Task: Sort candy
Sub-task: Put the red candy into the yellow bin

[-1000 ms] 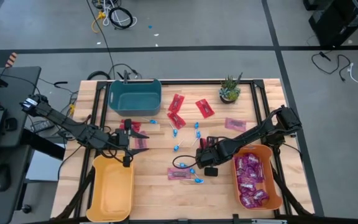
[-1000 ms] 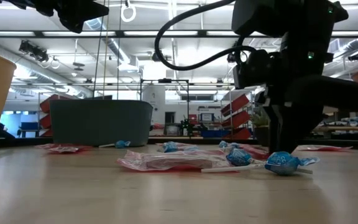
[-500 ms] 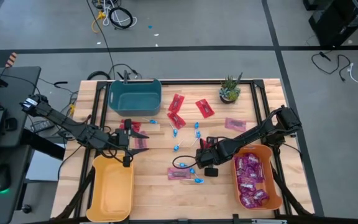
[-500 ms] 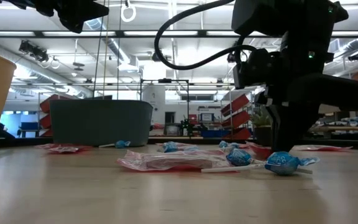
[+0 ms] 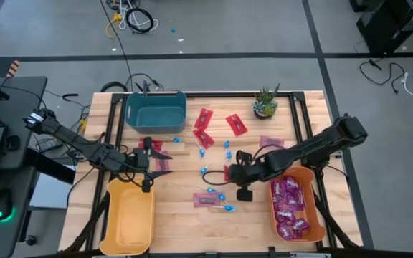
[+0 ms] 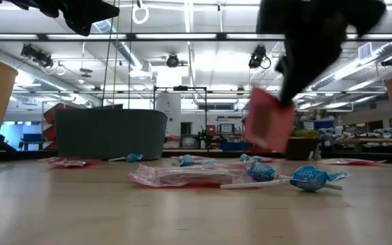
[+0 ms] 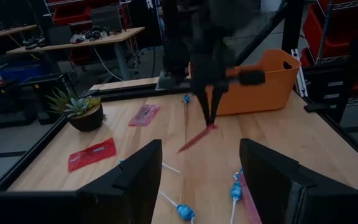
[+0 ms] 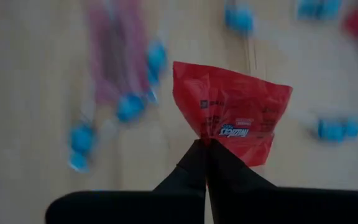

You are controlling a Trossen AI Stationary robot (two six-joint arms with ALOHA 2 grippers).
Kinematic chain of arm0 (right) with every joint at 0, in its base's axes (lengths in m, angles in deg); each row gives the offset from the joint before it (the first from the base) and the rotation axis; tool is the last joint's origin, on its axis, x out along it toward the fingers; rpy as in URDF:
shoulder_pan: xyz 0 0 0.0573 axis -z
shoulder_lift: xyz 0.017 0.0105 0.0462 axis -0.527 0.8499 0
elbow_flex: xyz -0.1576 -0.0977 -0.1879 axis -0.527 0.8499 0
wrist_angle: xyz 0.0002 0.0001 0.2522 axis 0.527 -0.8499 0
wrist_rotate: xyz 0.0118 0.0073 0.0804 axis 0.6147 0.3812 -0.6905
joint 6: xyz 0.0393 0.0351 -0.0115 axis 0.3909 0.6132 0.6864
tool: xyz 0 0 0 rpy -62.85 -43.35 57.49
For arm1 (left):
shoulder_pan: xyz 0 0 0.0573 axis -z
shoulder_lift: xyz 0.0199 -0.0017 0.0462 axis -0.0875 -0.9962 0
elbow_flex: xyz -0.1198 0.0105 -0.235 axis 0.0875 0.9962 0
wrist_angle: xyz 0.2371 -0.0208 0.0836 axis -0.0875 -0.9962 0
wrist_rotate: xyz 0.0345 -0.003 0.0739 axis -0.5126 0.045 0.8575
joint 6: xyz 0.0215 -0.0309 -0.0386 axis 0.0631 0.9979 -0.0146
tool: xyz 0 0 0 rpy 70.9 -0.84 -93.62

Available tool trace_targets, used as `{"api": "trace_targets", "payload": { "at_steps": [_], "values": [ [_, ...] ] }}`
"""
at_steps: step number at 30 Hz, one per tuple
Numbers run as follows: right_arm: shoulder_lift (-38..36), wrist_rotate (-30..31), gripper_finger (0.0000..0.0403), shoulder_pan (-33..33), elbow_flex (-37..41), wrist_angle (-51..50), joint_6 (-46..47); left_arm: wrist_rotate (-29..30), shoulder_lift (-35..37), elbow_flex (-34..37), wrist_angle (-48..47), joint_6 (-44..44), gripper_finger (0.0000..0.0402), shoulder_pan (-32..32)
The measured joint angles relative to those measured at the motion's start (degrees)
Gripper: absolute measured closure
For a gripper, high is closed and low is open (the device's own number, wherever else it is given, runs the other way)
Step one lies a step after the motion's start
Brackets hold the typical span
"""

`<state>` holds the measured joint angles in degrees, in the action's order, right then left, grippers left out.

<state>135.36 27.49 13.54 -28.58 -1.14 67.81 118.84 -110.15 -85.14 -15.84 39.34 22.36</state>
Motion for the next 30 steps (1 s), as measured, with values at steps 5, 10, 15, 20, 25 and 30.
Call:
{"api": "trace_targets", "payload": {
  "at_steps": [5,10,15,20,25,30],
  "values": [
    [-3.5,0.0,0.0403,0.0,-0.1,10.6,-5.1,0.0,0.0,0.0,0.0,0.3,0.0183,0.0],
    [-3.6,-2.2,0.0403,0.5,-0.2,25.6,-12.3,0.0,0.5,0.0,-0.3,1.0,0.0183,0.2],
    [-0.6,-11.5,0.0403,2.8,-0.2,39.3,-16.5,0.0,3.8,-1.8,-0.3,0.9,0.0183,1.3],
    [3.2,-17.0,0.0403,6.0,-0.2,51.2,-18.4,0.0,8.0,-4.5,-1.7,-1.8,0.0183,2.0],
    [7.5,-21.3,0.0403,9.2,-0.3,62.6,-17.1,0.0,12.0,-6.9,-1.6,-0.9,0.0183,2.0],
    [10.8,-24.0,0.0403,11.1,-0.4,69.7,-16.3,0.0,15.5,-7.5,-1.6,-0.3,0.0183,2.0]
  ]
}}
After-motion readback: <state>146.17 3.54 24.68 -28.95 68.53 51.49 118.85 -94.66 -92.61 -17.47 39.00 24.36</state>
